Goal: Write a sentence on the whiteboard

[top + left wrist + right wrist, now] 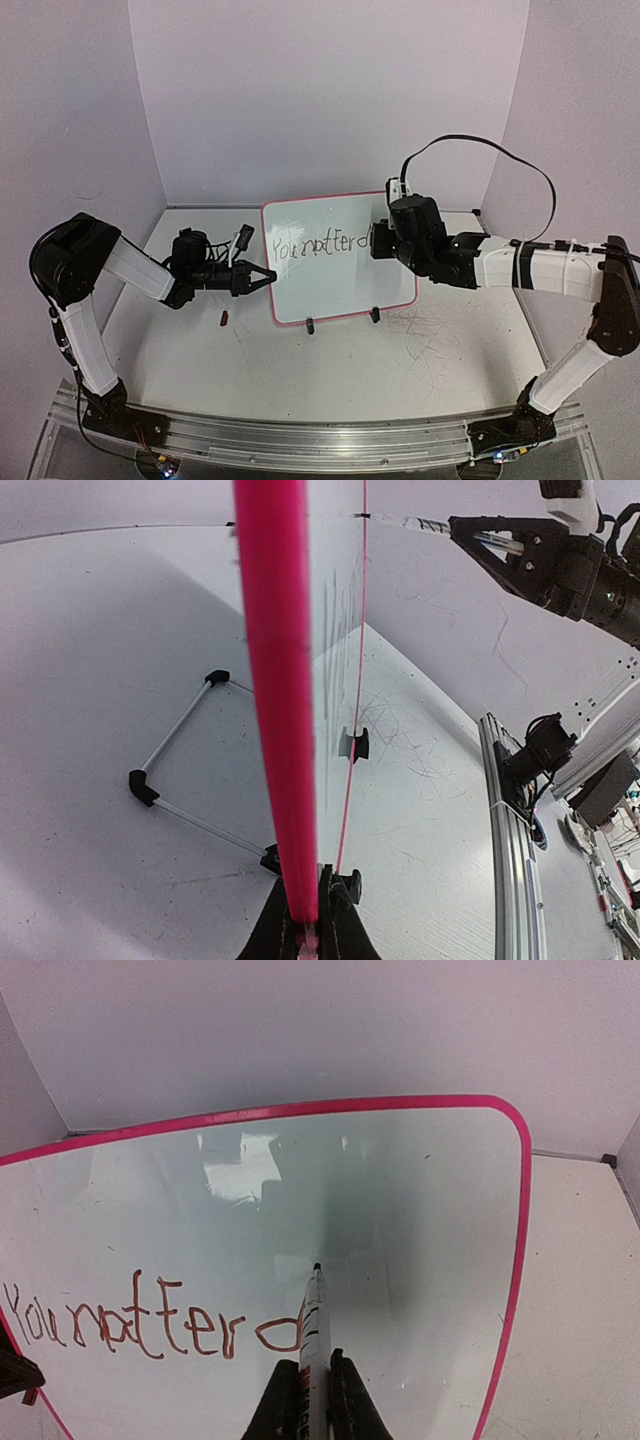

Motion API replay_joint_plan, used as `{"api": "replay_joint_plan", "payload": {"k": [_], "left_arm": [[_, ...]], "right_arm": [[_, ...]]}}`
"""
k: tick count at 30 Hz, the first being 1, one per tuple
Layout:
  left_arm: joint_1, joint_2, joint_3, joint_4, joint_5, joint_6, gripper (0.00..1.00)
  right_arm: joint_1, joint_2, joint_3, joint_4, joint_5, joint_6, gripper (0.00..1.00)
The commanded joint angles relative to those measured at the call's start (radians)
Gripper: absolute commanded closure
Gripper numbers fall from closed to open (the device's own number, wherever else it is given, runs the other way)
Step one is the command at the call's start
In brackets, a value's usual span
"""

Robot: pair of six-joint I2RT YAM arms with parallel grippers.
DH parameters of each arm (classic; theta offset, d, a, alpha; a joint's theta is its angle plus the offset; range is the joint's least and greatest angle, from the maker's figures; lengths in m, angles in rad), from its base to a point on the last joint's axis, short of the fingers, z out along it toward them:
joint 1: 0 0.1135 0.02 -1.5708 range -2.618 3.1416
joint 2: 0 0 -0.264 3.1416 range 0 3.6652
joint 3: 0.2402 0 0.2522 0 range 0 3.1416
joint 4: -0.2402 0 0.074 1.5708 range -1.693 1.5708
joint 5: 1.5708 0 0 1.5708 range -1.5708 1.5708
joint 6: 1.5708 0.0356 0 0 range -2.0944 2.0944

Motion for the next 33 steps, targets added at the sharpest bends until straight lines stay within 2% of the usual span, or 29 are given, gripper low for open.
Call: {"api": "replay_joint_plan", "payload": {"k": [1,19,26,33], "left_arm": [[-0.005,-0.003,0.025,-0.050,-0.075,0.051,1.00],[-0.005,-0.004,0.025,-0.051,-0.073,0.050,1.00],[-0.005,-0.005,0.027,-0.052,-0.074,0.050,1.00],[-0.005,-0.005,0.027,-0.054,-0.079,0.051,1.00]], "right_arm": [[-0.005,0.009,0.025,0.028,-0.005,-0.009,1.00],[0.012,-0.062,-0.087,-0.052,-0.067,0.073,1.00],[0.012,-0.095,-0.084,-0.089,-0.005,0.062,1.00],[0.012,-0.140,-0.098,-0.028,-0.065,0.025,1.00]]}}
